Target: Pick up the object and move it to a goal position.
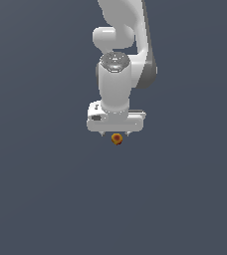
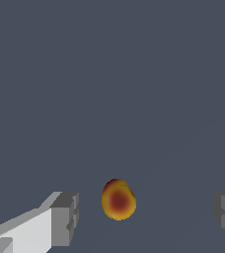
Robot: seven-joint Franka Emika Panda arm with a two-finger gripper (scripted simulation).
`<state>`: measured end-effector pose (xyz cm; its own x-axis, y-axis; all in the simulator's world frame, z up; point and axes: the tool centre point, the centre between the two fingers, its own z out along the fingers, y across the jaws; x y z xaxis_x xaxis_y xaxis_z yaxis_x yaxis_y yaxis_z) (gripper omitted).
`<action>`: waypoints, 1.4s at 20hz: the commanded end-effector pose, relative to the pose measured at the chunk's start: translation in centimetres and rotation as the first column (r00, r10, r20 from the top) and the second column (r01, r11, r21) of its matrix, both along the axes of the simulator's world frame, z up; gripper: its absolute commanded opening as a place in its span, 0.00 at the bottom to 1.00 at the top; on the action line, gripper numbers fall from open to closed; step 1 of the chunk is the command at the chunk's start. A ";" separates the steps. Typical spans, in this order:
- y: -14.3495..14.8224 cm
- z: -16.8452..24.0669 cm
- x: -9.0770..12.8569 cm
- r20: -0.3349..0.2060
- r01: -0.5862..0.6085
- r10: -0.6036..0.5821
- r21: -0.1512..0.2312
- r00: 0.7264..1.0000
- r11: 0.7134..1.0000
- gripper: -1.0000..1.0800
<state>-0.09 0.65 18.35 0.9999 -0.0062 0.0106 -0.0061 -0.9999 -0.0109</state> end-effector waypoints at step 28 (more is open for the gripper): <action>0.5 -3.8 -2.9 -0.024 -0.184 0.184 0.002 0.983 0.983 0.96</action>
<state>-2.56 1.04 15.18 0.9892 0.1461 -0.0143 0.1459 -0.9892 -0.0148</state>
